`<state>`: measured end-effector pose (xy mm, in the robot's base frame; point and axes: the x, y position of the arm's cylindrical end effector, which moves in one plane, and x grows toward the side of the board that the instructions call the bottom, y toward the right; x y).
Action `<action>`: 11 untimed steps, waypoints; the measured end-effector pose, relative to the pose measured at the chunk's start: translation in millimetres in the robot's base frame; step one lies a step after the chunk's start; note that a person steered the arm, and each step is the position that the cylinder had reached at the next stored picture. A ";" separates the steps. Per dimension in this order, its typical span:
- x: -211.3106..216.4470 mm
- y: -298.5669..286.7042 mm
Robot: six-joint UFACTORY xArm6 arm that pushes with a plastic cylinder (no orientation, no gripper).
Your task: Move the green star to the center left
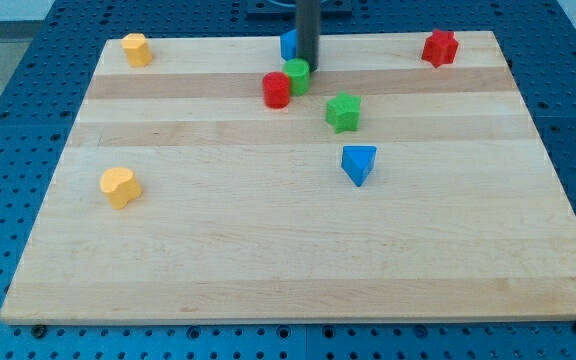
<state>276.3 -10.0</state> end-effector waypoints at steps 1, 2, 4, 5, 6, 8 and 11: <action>43.7 -10.5; 80.8 -26.3; 117.9 42.5; 113.3 75.5; 96.0 81.7; 73.1 80.1; 35.9 82.0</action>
<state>312.2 72.0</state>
